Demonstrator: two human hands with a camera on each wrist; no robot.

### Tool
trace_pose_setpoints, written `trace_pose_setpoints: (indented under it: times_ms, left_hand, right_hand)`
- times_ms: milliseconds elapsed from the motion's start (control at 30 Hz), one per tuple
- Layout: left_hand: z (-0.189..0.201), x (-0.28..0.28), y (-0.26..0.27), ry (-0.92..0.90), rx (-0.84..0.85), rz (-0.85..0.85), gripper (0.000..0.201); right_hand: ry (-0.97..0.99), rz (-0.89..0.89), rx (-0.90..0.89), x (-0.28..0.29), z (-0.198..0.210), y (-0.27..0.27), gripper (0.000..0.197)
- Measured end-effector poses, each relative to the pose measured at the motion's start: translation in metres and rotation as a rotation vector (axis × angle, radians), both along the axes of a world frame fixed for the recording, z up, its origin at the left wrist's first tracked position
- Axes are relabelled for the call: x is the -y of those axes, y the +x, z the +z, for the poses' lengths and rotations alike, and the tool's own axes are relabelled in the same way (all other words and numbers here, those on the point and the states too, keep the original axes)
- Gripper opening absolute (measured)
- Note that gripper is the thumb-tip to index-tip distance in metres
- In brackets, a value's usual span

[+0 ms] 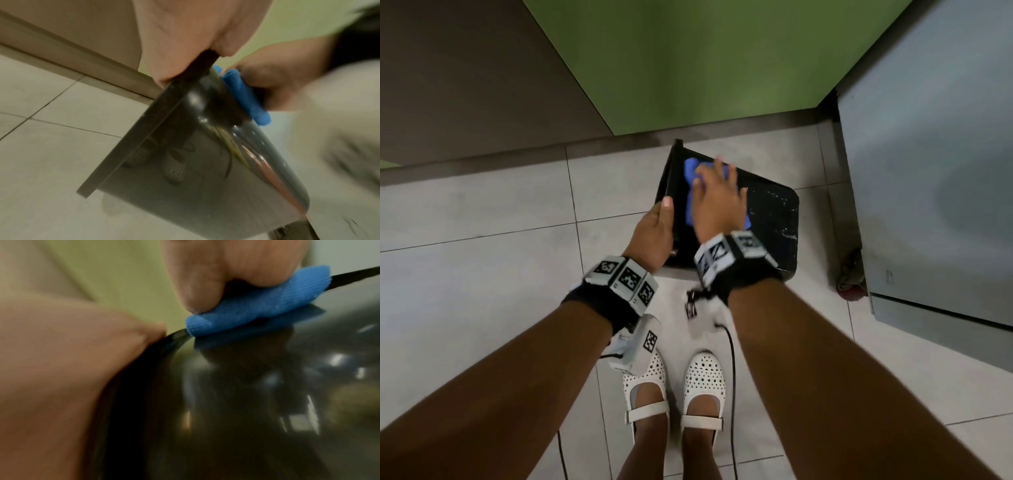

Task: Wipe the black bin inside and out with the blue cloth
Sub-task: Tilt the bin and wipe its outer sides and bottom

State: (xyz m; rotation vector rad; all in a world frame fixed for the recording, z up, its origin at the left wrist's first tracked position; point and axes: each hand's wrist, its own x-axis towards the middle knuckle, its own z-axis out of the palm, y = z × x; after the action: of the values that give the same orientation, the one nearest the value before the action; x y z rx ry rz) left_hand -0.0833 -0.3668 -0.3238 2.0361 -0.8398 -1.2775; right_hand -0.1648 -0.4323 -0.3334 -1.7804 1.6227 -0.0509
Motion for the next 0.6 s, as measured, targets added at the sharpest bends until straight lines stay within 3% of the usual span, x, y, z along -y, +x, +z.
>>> trace_pose_setpoints:
  times_ms: [100,333,433,600]
  left_hand:
    - [0.000,0.003,-0.001,-0.008,0.035,-0.020,0.046]
    - [-0.001,0.013,0.010,0.035,-0.070,-0.027,0.044]
    - [0.002,0.017,0.010,0.005,-0.035,-0.046,0.043]
    - [0.001,0.013,0.007,0.023,0.101,-0.066,0.034]
  right_hand:
    - [0.036,-0.009,-0.077,0.012,0.003,-0.001,0.041]
    - [-0.013,0.265,-0.007,-0.090,0.026,-0.011,0.065]
    - [0.038,0.222,-0.019,-0.069,0.016,-0.014,0.052]
    - [0.079,-0.009,-0.140,-0.020,-0.007,-0.033,0.052]
